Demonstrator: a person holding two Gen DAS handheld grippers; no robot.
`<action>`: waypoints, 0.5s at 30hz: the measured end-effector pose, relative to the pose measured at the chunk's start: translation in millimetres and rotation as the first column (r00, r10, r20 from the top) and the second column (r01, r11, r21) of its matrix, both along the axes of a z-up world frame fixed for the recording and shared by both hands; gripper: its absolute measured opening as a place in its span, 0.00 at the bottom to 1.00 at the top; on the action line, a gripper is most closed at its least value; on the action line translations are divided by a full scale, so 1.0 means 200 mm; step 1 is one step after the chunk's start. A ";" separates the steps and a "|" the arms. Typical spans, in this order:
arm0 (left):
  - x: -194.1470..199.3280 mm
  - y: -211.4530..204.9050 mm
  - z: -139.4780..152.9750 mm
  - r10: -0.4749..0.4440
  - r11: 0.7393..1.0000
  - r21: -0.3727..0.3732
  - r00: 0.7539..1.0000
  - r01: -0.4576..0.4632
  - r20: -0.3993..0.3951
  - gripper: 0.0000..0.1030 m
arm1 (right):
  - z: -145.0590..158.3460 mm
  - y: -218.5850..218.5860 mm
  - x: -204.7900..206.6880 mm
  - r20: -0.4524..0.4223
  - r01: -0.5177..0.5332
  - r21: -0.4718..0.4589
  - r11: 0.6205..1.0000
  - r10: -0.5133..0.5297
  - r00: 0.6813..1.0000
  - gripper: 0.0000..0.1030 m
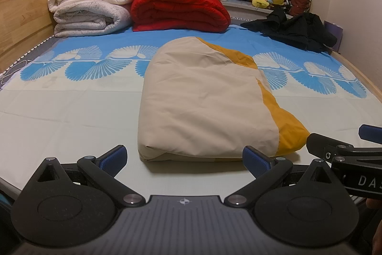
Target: Fold large clothes
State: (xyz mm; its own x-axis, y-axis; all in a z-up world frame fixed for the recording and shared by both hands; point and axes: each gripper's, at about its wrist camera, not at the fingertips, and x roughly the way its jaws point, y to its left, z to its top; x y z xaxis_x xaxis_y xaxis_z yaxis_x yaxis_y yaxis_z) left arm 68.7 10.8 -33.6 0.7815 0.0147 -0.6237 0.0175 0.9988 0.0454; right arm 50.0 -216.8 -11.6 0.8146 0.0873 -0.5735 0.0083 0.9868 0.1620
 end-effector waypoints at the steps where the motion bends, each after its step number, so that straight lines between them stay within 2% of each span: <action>1: 0.00 0.00 0.00 0.000 1.000 -0.001 1.000 0.000 0.000 1.00 | 0.00 0.00 0.00 0.000 -0.001 0.001 1.000 0.001 1.000 0.99; 15: 0.00 0.01 0.00 -0.001 1.000 -0.003 1.000 0.001 -0.002 1.00 | 0.00 0.00 0.00 -0.002 -0.001 0.000 1.000 0.001 1.000 0.99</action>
State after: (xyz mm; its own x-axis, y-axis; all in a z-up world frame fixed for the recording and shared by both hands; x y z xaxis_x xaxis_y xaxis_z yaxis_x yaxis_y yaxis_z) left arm 69.3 12.0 -34.4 0.7800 0.0118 -0.6257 0.0190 0.9989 0.0425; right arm 50.0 -216.1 -11.6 0.8135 0.0883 -0.5748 0.0077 0.9867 0.1624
